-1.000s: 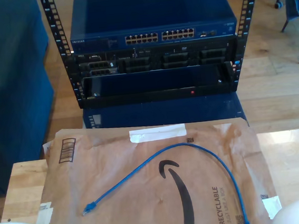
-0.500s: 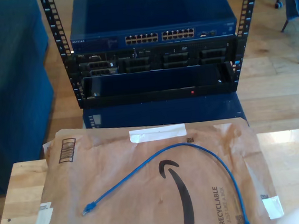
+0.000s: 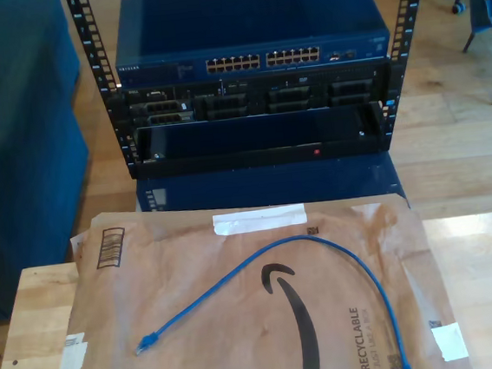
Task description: Grab the cable and plug it in
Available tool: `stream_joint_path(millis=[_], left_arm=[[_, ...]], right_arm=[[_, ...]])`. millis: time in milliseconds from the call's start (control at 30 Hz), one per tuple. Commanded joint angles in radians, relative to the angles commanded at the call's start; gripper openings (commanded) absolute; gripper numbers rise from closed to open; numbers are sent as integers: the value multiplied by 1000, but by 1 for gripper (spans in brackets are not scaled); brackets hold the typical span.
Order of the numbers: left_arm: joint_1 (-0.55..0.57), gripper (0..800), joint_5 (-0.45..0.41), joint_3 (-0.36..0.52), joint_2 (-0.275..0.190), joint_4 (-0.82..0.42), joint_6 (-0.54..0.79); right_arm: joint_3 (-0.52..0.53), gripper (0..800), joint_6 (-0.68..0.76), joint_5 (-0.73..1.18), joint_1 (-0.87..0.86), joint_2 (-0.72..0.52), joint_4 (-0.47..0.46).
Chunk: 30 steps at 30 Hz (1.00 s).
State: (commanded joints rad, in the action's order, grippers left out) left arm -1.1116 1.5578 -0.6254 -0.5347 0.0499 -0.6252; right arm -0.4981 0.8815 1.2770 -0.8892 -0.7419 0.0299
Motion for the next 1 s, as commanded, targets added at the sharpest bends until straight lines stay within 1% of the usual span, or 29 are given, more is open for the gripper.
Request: stream_joint_path(millis=[133, 200, 333, 433, 533, 700, 767, 833, 1000], left_arm=[[101, 800, 5, -35, 2, 17, -84], [141, 800, 5, -52, 3, 29, -112], [236, 800, 38, -95, 15, 87, -187], [313, 800, 68, -124, 29, 97, -258], [387, 800, 66, -135, 35, 97, -328], [459, 800, 68, -157, 60, 114, -408], [477, 800, 66, -157, 69, 153, -425], [489, 800, 63, -157, 77, 184, -434], [520, 800, 58, -157, 80, 230, -474]], right_arm=[[-118, 794, 147, 118, 186, 75, 5], [-153, 794, 199, 143, 275, 94, 9], [-195, 794, 350, 150, 460, 133, 23], [-224, 794, 456, 149, 611, 170, 23], [-247, 794, 551, 147, 744, 192, 25], [-290, 796, 710, 141, 967, 232, 26], [-307, 796, 756, 135, 1034, 249, 40], [-319, 796, 786, 118, 1082, 269, 74], [-321, 796, 795, 49, 1154, 290, 146]])
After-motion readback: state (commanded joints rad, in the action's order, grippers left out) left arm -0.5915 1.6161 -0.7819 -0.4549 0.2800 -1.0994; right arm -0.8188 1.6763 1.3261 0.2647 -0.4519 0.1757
